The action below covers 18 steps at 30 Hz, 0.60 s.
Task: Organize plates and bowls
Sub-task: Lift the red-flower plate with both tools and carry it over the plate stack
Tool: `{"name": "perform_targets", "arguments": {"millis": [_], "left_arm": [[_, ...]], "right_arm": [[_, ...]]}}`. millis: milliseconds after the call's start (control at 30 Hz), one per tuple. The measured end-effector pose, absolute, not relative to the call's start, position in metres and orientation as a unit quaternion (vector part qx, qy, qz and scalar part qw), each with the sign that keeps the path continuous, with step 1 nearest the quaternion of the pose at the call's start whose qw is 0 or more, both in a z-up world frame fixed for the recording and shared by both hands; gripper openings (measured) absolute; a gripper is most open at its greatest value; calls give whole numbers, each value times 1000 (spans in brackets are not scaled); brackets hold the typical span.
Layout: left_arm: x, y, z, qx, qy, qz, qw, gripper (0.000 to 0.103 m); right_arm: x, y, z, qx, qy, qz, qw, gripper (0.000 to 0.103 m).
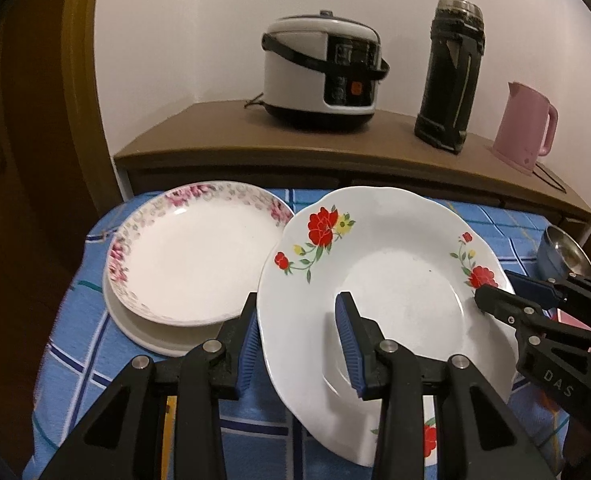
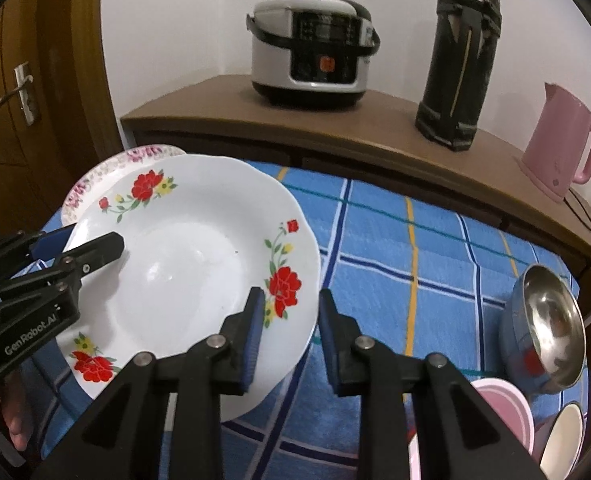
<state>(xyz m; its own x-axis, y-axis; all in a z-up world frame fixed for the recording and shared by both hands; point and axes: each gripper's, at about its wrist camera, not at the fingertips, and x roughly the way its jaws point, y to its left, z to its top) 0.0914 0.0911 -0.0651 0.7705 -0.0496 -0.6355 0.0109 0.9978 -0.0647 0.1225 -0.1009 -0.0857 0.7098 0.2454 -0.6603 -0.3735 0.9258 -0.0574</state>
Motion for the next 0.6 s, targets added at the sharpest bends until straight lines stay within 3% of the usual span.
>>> {"name": "perform_targets", "arguments": {"millis": [600], "left_arm": [[97, 136, -17, -37, 283, 35, 958, 40]], "right_arm": [[135, -53, -29, -96, 271, 199, 937, 27]]}}
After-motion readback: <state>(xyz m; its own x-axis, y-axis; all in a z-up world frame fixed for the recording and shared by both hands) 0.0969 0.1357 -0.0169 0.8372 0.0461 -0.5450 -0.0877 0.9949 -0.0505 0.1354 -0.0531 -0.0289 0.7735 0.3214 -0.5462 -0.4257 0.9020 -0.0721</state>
